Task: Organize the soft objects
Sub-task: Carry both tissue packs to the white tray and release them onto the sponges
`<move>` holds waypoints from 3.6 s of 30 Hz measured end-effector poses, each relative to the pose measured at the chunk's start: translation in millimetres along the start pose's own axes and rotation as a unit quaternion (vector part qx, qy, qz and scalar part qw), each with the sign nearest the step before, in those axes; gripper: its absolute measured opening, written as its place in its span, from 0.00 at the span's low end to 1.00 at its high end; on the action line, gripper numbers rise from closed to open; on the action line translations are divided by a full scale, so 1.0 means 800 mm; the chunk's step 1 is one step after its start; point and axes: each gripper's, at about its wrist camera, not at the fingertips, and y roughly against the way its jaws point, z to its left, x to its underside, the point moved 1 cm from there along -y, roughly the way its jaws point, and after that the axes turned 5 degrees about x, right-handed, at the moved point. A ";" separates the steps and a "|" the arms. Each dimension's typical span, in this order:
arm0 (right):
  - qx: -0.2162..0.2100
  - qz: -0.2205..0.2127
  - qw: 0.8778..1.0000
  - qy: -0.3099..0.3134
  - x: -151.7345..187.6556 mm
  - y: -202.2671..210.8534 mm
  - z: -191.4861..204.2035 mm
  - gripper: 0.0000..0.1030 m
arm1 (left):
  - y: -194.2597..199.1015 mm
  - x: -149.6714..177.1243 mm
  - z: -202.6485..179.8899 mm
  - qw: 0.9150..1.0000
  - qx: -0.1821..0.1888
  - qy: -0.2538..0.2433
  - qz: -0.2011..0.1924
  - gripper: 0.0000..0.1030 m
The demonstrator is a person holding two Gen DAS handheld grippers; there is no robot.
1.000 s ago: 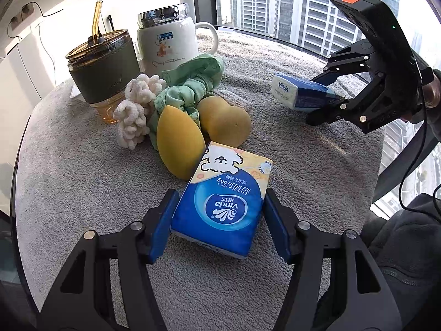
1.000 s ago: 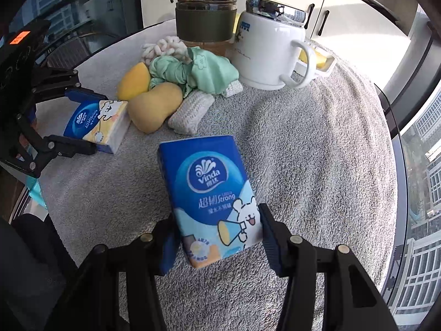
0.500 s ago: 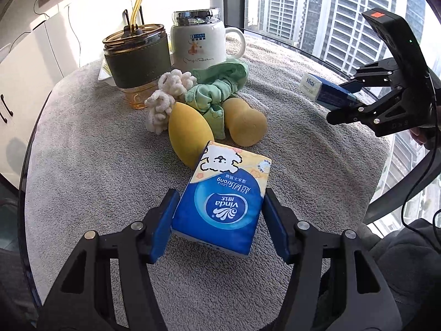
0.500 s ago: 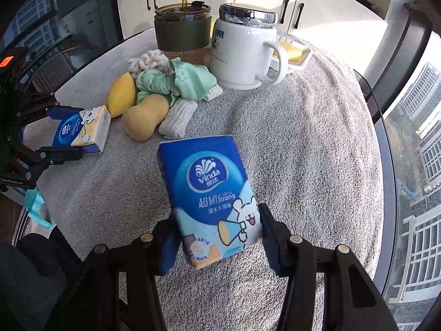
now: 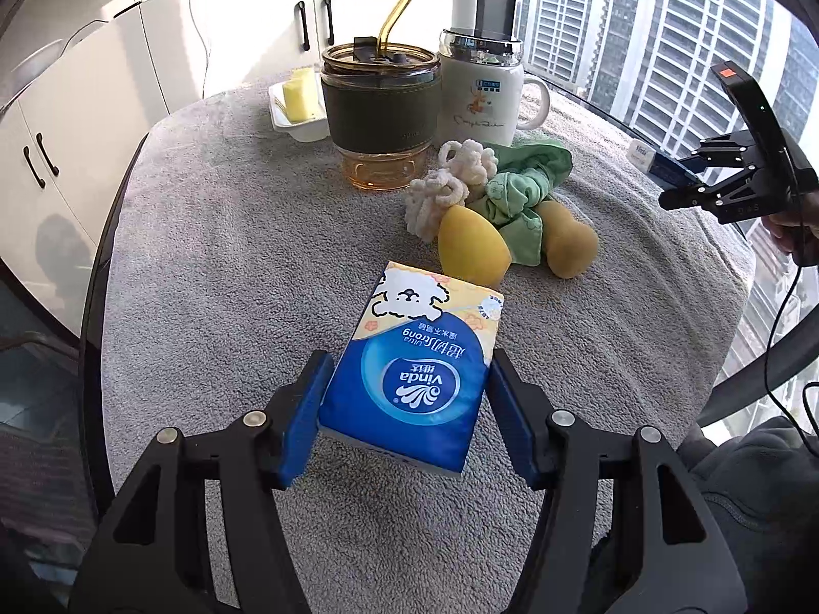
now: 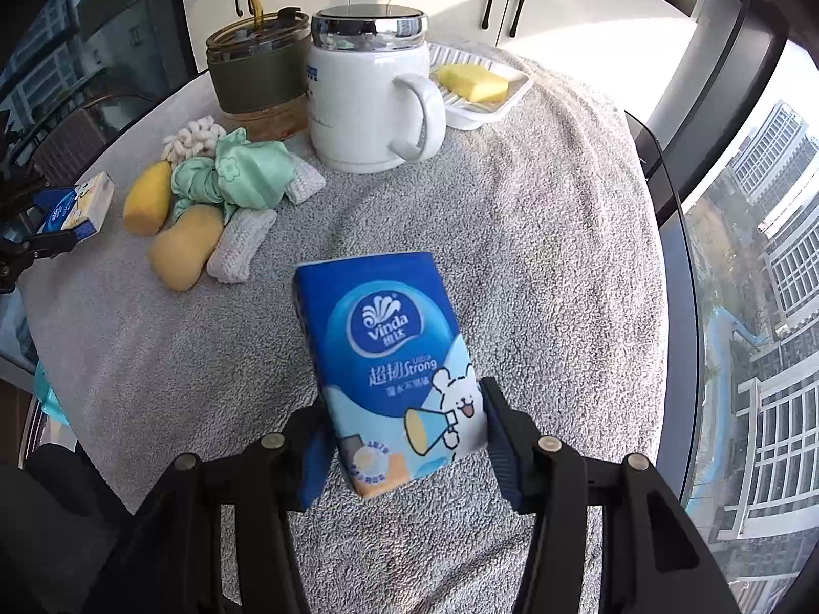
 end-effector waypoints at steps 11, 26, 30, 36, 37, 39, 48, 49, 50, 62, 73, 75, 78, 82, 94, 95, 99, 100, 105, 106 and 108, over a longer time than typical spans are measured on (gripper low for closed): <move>0.040 0.028 0.999 -0.023 -0.065 -0.040 -0.089 0.53 | -0.001 -0.074 0.126 0.997 -0.065 0.028 -0.004 0.57; 0.064 0.005 0.998 -0.001 -0.219 -0.083 -0.167 0.53 | -0.057 -0.234 0.192 0.998 -0.062 -0.017 -0.024 0.57; 0.061 -0.002 0.998 0.029 -0.274 -0.100 -0.156 0.53 | -0.093 -0.289 0.186 0.998 -0.036 -0.038 -0.026 0.57; 0.053 -0.001 0.997 0.064 -0.332 -0.130 -0.136 0.53 | -0.142 -0.345 0.160 0.997 -0.008 -0.078 -0.014 0.57; 0.050 0.001 0.996 0.069 -0.338 -0.136 -0.132 0.53 | -0.149 -0.351 0.155 0.996 -0.001 -0.084 -0.011 0.57; 0.043 0.004 0.996 0.077 -0.347 -0.145 -0.124 0.53 | -0.164 -0.360 0.145 0.995 0.015 -0.095 -0.001 0.57; 0.031 0.016 0.992 0.119 -0.371 -0.176 -0.088 0.53 | -0.222 -0.371 0.109 0.988 0.046 -0.139 0.041 0.57; 0.031 0.018 0.992 0.122 -0.372 -0.179 -0.086 0.53 | -0.227 -0.373 0.107 0.988 0.048 -0.143 0.044 0.57; 0.030 0.019 0.991 0.125 -0.373 -0.183 -0.083 0.53 | -0.233 -0.374 0.104 0.987 0.049 -0.147 0.049 0.57; 0.024 0.024 0.989 0.141 -0.382 -0.202 -0.067 0.54 | -0.279 -0.374 0.102 0.983 0.035 -0.158 0.087 0.57; 0.034 0.017 0.989 0.144 -0.380 -0.200 -0.066 0.55 | -0.292 -0.367 0.097 0.982 0.021 -0.159 0.102 0.58; 0.035 0.015 0.989 0.143 -0.379 -0.199 -0.066 0.55 | -0.293 -0.365 0.099 0.983 0.021 -0.153 0.102 0.58; 0.040 0.011 0.989 0.141 -0.379 -0.199 -0.066 0.55 | -0.294 -0.363 0.101 0.983 0.018 -0.151 0.104 0.58; 0.038 0.008 0.990 0.134 -0.378 -0.197 -0.066 0.58 | -0.289 -0.368 0.103 0.985 0.020 -0.141 0.094 0.58; 0.023 -0.021 0.992 0.125 -0.366 -0.158 -0.078 0.76 | -0.248 -0.379 0.114 0.992 0.026 -0.111 0.054 0.58; 0.022 -0.024 0.992 0.121 -0.364 -0.154 -0.080 0.76 | -0.243 -0.379 0.115 0.992 0.028 -0.108 0.051 0.58; 0.022 -0.036 0.994 0.103 -0.355 -0.138 -0.092 0.76 | -0.222 -0.374 0.122 0.994 0.027 -0.096 0.040 0.64; 0.021 -0.038 0.995 0.095 -0.351 -0.134 -0.096 0.76 | -0.216 -0.373 0.125 0.995 0.022 -0.094 0.035 0.65; 0.019 -0.036 0.997 0.066 -0.330 -0.125 -0.115 0.76 | -0.189 -0.368 0.141 0.997 0.007 -0.070 0.015 0.73; 0.019 -0.037 0.997 0.060 -0.324 -0.122 -0.118 0.77 | -0.185 -0.366 0.142 0.998 0.007 -0.067 0.012 0.76; 0.016 -0.041 0.998 0.049 -0.318 -0.119 -0.122 0.80 | -0.178 -0.363 0.142 0.998 0.010 -0.062 0.007 0.84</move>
